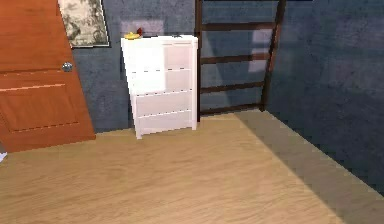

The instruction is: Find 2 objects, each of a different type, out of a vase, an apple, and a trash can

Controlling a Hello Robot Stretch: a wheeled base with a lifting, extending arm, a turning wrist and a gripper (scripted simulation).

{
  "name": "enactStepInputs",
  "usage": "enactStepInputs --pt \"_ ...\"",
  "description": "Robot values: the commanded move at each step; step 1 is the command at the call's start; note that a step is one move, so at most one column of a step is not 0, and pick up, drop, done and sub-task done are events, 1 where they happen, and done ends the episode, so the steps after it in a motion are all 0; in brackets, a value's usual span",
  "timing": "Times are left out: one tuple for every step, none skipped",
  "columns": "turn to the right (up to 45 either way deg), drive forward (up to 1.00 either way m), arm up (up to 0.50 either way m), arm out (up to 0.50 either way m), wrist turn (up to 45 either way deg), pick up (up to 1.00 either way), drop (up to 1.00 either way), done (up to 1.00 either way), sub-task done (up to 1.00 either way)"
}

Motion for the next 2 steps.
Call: enactStepInputs --pt "-18.0 0.00 0.00 0.00 0.0 0.00 0.00 0.00 0.00" --pt "-3.0 0.00 0.00 0.00 0.0 0.00 0.00 0.00 0.00"
